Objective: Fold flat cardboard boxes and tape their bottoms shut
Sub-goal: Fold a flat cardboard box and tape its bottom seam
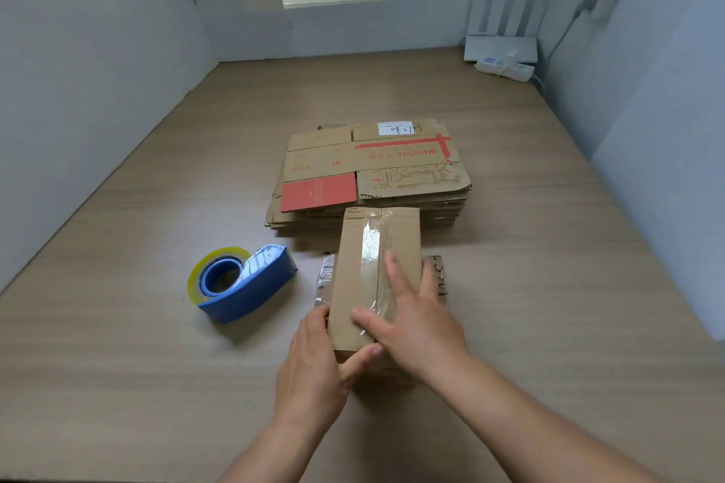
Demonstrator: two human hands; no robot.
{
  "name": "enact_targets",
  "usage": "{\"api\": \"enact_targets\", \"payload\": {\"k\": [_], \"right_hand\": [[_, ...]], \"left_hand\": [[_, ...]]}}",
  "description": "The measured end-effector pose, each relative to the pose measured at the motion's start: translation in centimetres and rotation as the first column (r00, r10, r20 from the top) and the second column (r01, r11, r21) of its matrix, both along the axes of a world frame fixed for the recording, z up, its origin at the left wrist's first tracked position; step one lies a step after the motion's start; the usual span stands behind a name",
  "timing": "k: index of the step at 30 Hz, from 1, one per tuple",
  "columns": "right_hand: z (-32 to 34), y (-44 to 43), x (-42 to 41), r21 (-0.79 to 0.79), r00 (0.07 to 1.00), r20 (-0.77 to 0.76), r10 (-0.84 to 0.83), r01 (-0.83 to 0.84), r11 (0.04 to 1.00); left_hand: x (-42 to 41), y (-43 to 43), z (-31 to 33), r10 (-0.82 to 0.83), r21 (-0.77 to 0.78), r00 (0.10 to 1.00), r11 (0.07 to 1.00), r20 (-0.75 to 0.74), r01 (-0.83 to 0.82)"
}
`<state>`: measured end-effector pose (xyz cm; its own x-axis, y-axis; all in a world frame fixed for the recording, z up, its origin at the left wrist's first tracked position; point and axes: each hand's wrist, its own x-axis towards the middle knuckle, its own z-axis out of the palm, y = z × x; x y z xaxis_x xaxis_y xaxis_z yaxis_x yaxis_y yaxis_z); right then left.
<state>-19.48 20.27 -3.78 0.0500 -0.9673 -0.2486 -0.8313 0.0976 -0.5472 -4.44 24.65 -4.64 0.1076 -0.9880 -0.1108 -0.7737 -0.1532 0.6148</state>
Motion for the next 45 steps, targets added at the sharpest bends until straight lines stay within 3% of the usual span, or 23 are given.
{"api": "enact_targets", "payload": {"k": [5,9,13,16,18,21,24,29,32,37,41,45], "right_hand": [[0.2,1.9,-1.6,-0.003,0.994,0.073,0.083,-0.083,0.997],[1.3,1.9,-2.0,0.057,0.979,0.089,0.181,-0.187,0.981],[1.9,2.2,-2.4,0.056,0.971,0.055,0.231,-0.234,0.971],[2.3,2.5,-2.1,0.084,0.965,0.044,0.259,-0.262,0.961],[2.4,2.4,-1.6,0.111,0.964,0.000,0.267,-0.266,0.958],[2.4,1.9,-1.2,0.119,0.969,-0.038,0.245,-0.239,0.964],[2.3,1.1,-1.0,0.075,0.980,-0.029,0.198,-0.195,0.978],[2.2,0.8,-1.0,0.047,0.987,-0.025,0.158,-0.156,0.987],[2.5,0.9,-0.9,0.052,0.985,-0.068,0.158,-0.155,0.987],[3.1,1.1,-1.1,0.034,0.964,-0.164,0.208,-0.205,0.978],[3.6,1.3,-1.6,0.012,0.973,-0.087,0.213,-0.212,0.977],[4.6,1.4,-2.0,-0.113,0.982,0.004,0.190,-0.189,0.976]], "left_hand": [[2.1,-1.4,0.5,-0.287,0.080,0.956,0.956,0.068,0.281],[3.4,-2.7,1.0,-0.395,0.095,0.914,0.917,0.094,0.387],[6.3,-3.7,1.3,-0.496,0.094,0.869,0.864,-0.009,0.494],[9.7,-6.0,1.0,-0.317,-0.075,0.948,0.946,-0.010,0.316],[11.8,-7.9,0.4,-0.144,-0.131,0.986,0.979,0.089,0.155],[13.6,-10.2,-1.3,-0.029,-0.010,0.959,0.999,0.281,0.033],[14.3,-11.1,-2.4,-0.058,0.135,0.931,0.991,0.361,0.009],[14.2,-12.2,-3.0,-0.056,0.237,0.888,0.969,0.457,-0.062],[14.6,-12.7,-2.7,-0.073,0.318,0.901,0.945,0.427,-0.074],[15.6,-10.9,-3.0,-0.042,0.308,0.944,0.949,0.327,-0.064],[15.0,-9.2,-1.0,0.016,0.216,0.998,0.976,0.058,-0.028],[13.7,-7.2,3.3,-0.082,0.116,0.978,0.988,-0.190,0.105]]}}
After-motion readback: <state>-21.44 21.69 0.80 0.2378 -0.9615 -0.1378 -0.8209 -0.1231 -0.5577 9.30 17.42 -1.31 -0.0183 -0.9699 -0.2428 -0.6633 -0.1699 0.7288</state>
